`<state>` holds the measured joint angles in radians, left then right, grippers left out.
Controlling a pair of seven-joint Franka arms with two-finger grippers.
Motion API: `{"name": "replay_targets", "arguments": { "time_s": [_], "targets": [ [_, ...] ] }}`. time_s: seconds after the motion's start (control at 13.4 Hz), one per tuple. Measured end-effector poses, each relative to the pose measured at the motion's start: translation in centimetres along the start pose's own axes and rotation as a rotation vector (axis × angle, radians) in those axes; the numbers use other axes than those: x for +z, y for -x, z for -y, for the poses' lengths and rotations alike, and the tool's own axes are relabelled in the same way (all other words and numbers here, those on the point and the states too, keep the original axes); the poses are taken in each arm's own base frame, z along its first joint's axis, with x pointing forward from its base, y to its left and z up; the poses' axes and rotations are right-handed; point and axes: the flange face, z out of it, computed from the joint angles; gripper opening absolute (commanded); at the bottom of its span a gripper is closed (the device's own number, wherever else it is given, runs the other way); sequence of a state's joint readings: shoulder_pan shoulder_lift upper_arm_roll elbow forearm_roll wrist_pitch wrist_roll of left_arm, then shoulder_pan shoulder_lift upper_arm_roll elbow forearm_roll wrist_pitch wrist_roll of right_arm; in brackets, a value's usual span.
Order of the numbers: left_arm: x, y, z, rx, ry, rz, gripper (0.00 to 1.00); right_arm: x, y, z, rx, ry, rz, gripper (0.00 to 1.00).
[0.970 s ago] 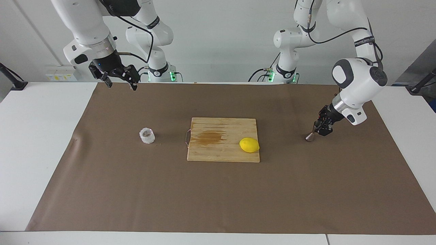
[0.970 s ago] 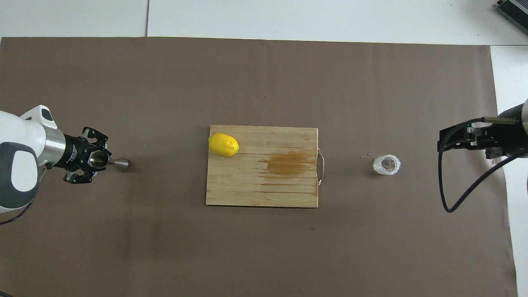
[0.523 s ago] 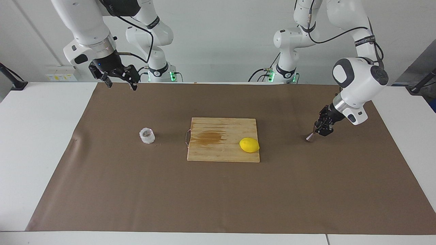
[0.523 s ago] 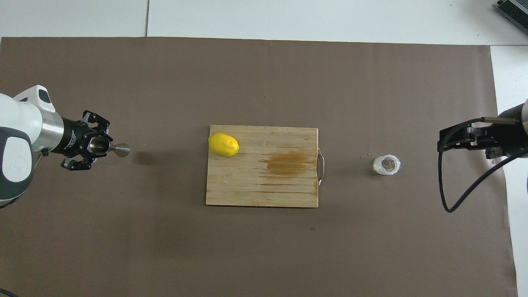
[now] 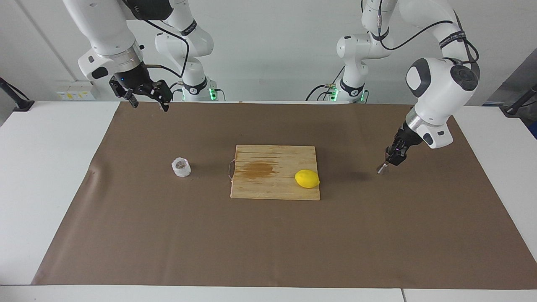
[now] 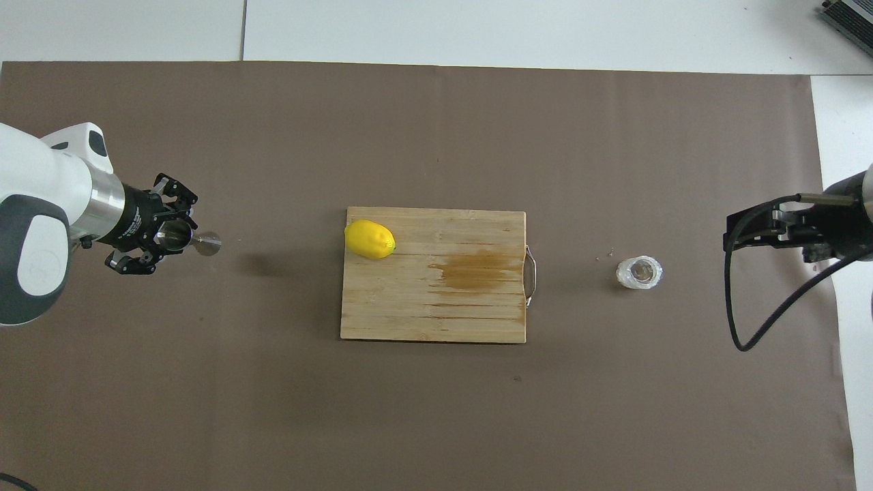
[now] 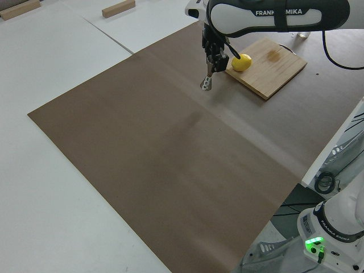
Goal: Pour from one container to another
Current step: 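Lift the metal cup with the left gripper and carry it over the board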
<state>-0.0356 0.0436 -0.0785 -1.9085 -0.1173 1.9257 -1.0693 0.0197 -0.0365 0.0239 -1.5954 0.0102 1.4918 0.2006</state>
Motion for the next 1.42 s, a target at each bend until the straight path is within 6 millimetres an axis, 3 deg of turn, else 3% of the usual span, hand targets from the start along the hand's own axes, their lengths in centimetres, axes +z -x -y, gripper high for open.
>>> {"name": "replay_targets", "arguments": {
  "time_s": [0.52, 0.97, 1.42],
  "targets": [
    [-1.2, 5.8, -2.4, 0.094, -0.032, 0.015, 0.0, 0.0, 0.0, 0.0, 0.0, 0.0, 0.0, 1.0],
    [-0.8, 11.4, -4.2, 0.053, -0.037, 0.011, 0.0, 0.0, 0.0, 0.0, 0.0, 0.0, 0.0, 1.0],
    [-0.7, 15.8, -5.5, -0.019, -0.009, 0.003, 0.0, 0.0, 0.0, 0.0, 0.0, 0.0, 0.0, 1.0]
  ]
}}
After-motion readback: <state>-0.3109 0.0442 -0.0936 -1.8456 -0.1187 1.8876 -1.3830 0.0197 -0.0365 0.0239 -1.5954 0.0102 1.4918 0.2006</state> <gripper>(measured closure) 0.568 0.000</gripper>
